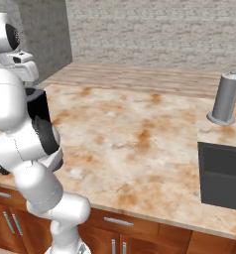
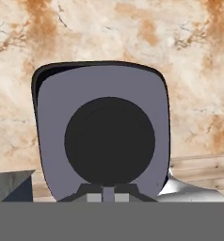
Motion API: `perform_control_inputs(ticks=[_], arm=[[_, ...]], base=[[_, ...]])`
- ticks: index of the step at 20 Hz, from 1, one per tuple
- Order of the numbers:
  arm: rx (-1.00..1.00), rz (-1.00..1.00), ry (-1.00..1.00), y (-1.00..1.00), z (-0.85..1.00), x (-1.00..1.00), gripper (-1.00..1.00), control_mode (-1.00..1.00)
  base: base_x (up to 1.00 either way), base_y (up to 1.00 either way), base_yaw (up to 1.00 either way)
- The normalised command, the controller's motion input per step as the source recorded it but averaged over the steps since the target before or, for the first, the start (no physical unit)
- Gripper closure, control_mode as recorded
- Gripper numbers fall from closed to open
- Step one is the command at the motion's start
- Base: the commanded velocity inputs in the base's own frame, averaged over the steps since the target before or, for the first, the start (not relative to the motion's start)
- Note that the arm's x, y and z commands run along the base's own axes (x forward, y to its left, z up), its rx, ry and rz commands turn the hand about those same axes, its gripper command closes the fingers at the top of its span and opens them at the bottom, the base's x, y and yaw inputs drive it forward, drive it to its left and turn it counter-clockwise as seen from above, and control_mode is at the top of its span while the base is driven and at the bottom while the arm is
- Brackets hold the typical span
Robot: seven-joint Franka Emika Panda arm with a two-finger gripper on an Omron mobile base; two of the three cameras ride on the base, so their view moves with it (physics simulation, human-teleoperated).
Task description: Grab the lime and lemon from the fridge, place them in the blender, close the lid, and turn on the blender to create a marinade.
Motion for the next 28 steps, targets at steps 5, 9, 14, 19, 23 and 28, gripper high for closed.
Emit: perform_control_inputs(ticks=[5, 9, 14, 19, 23, 28], arm=[[0.0, 0.0, 0.04, 0.0, -0.22, 0.15, 1.0, -1.0], [0.0, 0.0, 0.0, 0.0, -0.12, -0.01, 1.0, -1.0], [0.0, 0.0, 0.0, 0.02, 0.01, -0.08, -1.0, -1.0], [0.0, 0.0, -0.09, 0.0, 0.16, -0.27, -1.0, -1.0], [0.0, 0.0, -0.29, 0.0, 0.11, -0.89, -1.0, -1.0], [0.0, 0.0, -0.43, 0.0, -0.09, -1.0, -1.0, -1.0]], base=[[0.0, 0.0, 0.0], [0.0, 0.0, 0.0], [0.0, 0.0, 0.0], [0.0, 0.0, 0.0], [0.0, 0.0, 0.0], [0.0, 0.0, 0.0]])
